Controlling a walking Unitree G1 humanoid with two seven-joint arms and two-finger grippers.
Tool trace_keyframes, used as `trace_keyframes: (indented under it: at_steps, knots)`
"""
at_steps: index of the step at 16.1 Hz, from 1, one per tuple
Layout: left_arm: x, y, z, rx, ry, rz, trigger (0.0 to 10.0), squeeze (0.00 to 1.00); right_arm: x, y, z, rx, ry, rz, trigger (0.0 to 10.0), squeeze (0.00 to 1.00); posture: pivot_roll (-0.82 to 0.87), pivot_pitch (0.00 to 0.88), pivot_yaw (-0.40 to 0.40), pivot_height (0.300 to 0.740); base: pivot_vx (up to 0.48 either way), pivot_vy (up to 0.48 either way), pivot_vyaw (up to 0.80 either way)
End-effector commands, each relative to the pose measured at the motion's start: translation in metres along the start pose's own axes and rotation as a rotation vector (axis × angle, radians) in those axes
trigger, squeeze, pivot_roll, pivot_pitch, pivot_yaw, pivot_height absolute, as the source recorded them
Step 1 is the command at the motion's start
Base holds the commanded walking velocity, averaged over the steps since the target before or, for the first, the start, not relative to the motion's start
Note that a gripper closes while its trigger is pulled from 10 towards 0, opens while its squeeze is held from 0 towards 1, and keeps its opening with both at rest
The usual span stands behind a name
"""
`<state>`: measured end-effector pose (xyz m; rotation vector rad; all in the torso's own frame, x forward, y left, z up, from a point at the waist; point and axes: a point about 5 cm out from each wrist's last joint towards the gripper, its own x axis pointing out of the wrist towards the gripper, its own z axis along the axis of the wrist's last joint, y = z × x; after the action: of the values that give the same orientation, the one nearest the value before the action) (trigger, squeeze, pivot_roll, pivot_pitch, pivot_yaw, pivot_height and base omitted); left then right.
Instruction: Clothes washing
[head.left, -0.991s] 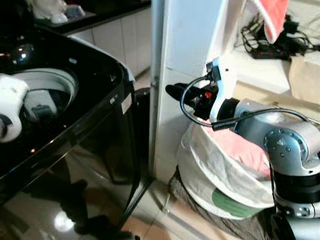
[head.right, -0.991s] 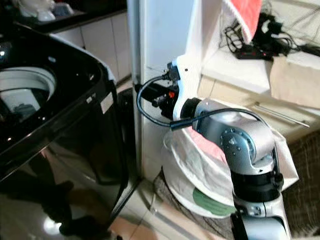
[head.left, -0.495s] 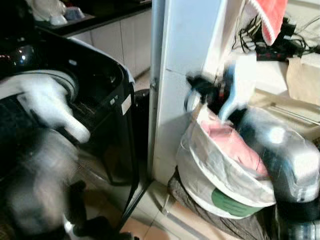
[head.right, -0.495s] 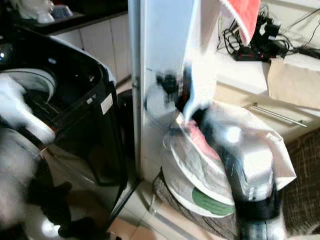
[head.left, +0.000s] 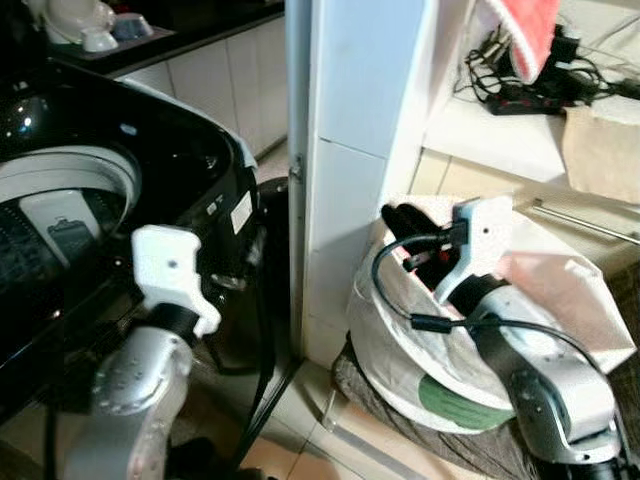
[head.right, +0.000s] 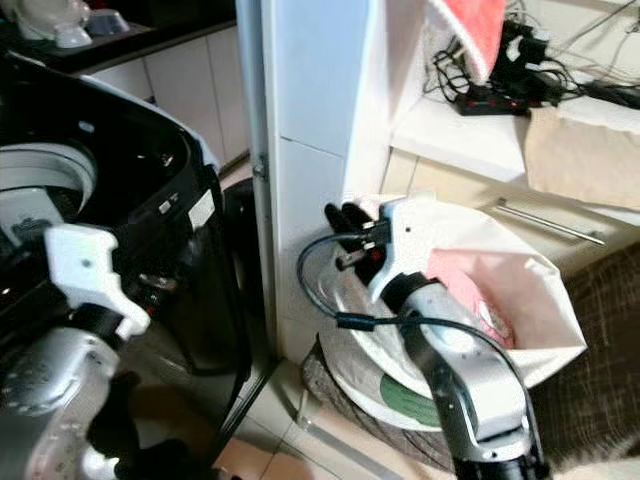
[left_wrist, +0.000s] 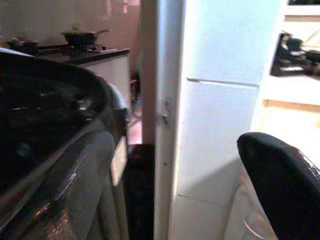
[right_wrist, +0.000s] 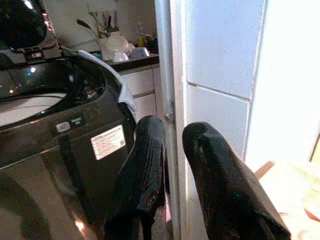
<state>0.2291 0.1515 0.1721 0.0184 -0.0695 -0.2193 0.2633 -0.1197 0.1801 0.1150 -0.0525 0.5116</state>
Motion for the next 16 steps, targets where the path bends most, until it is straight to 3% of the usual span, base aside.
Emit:
trace_keyframes:
  at_steps: [1, 6, 9, 11, 16]
  knots:
    - [0.001, -0.005, 0.000, 0.009, -0.022, -0.010, 10.0, 0.00, 0.000, 0.001, 0.000, -0.046, -0.013, 0.021, 10.0, 0.00, 0.02, 0.000, 0.004, 0.740, 0.000, 0.000, 0.00]
    - [-0.014, -0.007, -0.009, 0.002, -0.043, 0.048, 10.0, 0.00, -0.013, 0.008, -0.025, -0.072, 0.039, 0.142, 10.0, 0.00, 0.03, 0.000, 0.004, 0.740, 0.000, -0.367, 0.64]
    - [-0.021, -0.009, -0.012, 0.022, -0.044, 0.067, 10.0, 0.00, -0.009, 0.013, -0.022, -0.084, 0.005, 0.176, 10.0, 0.00, 0.04, 0.000, -0.015, 0.740, 0.000, -0.465, 0.80]
    - [-0.020, -0.011, -0.013, 0.002, -0.044, 0.057, 10.0, 0.00, -0.006, 0.011, -0.023, -0.080, 0.002, 0.158, 10.0, 0.00, 0.05, 0.009, -0.024, 0.740, 0.000, -0.360, 0.80]
    - [-0.013, -0.012, -0.017, -0.019, -0.031, 0.056, 10.0, 0.00, -0.002, 0.007, -0.021, -0.052, 0.005, 0.137, 10.0, 0.00, 0.04, 0.020, -0.022, 0.740, -0.064, 0.000, 0.00]
